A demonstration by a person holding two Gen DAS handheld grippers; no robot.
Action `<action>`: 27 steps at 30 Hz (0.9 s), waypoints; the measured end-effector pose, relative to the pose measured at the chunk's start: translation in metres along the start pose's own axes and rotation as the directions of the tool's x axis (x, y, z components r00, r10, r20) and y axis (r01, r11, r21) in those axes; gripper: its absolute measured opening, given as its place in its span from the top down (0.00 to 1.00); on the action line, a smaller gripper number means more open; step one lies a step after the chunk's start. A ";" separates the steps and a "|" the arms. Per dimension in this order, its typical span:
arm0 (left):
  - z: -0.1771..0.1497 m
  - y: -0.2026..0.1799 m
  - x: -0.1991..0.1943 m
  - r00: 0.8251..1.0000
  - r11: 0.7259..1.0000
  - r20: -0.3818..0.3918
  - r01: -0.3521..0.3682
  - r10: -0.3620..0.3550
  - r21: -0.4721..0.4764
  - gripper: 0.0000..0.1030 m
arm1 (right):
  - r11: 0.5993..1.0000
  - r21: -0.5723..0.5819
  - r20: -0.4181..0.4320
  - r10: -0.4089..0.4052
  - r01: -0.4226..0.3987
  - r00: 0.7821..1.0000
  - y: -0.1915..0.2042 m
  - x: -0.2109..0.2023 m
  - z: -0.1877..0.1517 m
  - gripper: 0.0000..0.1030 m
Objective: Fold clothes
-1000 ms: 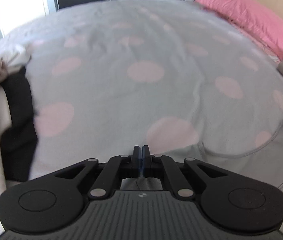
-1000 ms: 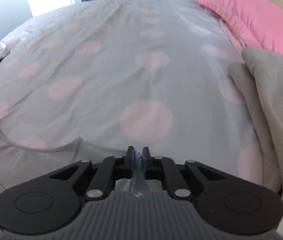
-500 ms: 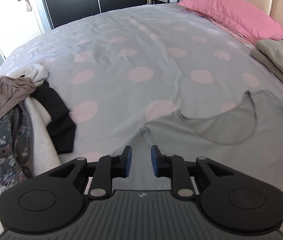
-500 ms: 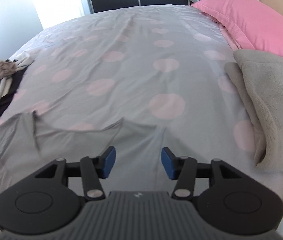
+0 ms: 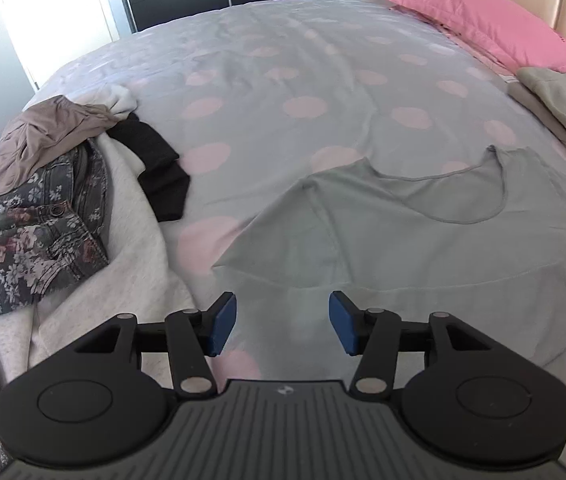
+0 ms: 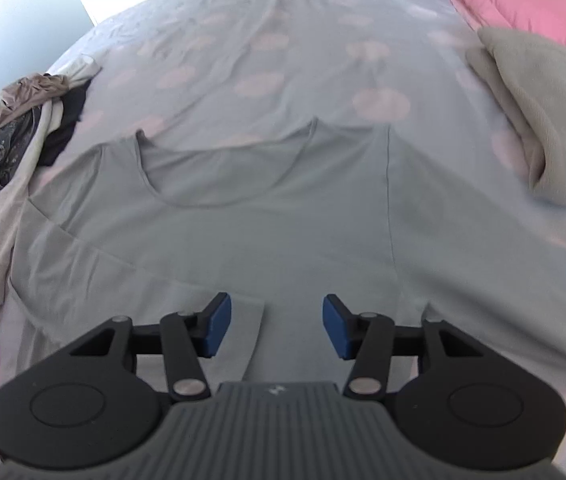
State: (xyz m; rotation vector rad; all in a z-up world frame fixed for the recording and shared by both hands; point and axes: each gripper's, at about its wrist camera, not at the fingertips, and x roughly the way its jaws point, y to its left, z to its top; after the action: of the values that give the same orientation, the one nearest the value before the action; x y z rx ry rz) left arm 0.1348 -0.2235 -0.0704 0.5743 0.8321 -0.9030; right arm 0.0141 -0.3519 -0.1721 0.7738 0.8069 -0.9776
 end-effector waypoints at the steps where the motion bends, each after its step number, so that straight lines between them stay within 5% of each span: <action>1: 0.000 0.002 0.000 1.000 1.000 0.007 -0.004 0.004 -0.005 0.52 | 1.000 0.013 -0.002 0.002 -0.002 1.000 -0.001 0.002 -0.002 0.47; 7: -0.003 0.004 0.001 1.000 1.000 0.003 -0.024 0.024 0.009 0.52 | 0.996 0.065 -0.034 0.055 -0.052 0.998 0.001 0.020 -0.002 0.48; 14: -0.007 0.002 0.011 0.998 0.998 -0.024 -0.056 0.057 0.040 0.52 | 0.998 0.067 -0.068 0.021 -0.017 0.997 0.005 0.044 0.007 0.49; 18: -0.005 0.006 0.012 0.997 0.997 -0.026 -0.069 0.069 0.026 0.52 | 0.995 0.088 -0.088 0.042 -0.034 0.995 0.008 0.057 0.004 0.59; 22: -0.004 0.010 0.013 0.996 0.997 -0.029 -0.081 0.081 0.012 0.52 | 0.998 0.054 -0.076 0.031 -0.027 0.997 0.020 0.059 0.002 0.92; 27: -0.004 0.017 0.014 0.995 0.995 -0.035 -0.097 0.096 -0.006 0.52 | 0.997 0.028 0.019 0.071 -0.071 0.997 0.035 0.025 0.014 0.94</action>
State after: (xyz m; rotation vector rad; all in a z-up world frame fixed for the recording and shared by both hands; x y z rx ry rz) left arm 0.1523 -0.2179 -0.0825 0.6194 0.8316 -0.8030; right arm 0.0574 -0.3618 -0.1802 0.8121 0.7458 -0.9334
